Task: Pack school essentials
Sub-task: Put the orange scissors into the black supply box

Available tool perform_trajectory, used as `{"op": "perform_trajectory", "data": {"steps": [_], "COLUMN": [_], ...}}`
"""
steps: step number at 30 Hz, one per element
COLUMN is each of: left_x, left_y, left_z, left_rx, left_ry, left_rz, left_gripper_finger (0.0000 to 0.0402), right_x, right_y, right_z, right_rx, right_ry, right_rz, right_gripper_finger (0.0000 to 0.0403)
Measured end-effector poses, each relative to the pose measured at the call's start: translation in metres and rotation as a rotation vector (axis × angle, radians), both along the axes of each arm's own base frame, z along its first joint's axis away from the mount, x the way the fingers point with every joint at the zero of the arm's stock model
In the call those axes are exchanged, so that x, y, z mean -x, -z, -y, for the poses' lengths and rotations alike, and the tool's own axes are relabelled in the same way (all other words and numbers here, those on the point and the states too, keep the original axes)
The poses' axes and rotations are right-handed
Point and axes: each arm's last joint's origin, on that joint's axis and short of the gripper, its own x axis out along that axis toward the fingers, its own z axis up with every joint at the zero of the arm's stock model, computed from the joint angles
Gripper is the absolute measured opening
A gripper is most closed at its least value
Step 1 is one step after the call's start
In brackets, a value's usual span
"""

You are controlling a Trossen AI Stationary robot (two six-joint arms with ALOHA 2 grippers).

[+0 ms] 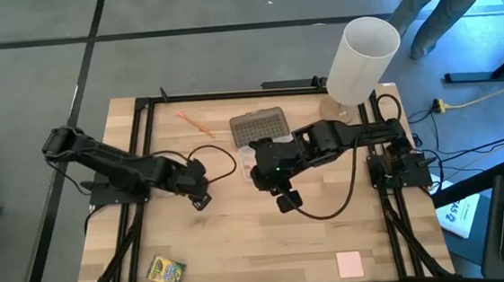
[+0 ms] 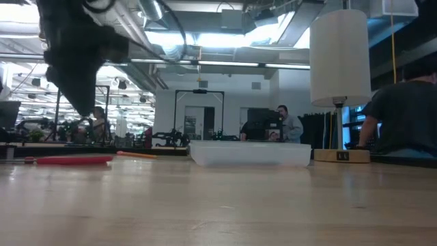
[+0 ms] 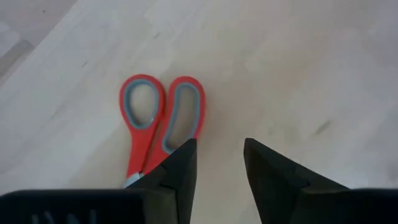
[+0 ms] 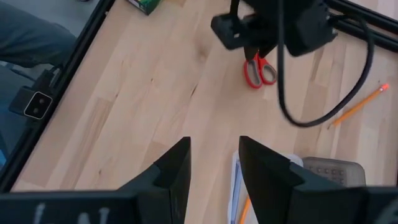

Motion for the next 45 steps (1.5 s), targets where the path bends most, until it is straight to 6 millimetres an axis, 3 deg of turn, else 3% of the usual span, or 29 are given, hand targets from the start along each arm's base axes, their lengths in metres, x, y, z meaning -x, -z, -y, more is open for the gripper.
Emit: {"op": "perform_trajectory", "data": {"steps": [9,20,45], "left_x": [-0.023,-0.032,-0.037], "left_y": [0.026,0.052,0.054], "left_z": [-0.005,-0.010,-0.011], "left_rx": [-0.030,-0.052,-0.061], "left_ry": [0.027,0.014,0.034], "left_rz": [-0.050,-0.156,-0.124], "left_gripper_finger": [0.0126,0.0127,0.0125], "right_x": [0.001,0.001,0.001], "right_y": [0.000,0.001,0.001], "right_z": [0.000,0.000,0.000], "right_rx": [0.002,0.004,0.005], "right_ry": [-0.001,-0.001,-0.001], "right_rz": [-0.008,-0.011,-0.018], "right_gripper_finger": [0.0136,0.0136,0.0136]}}
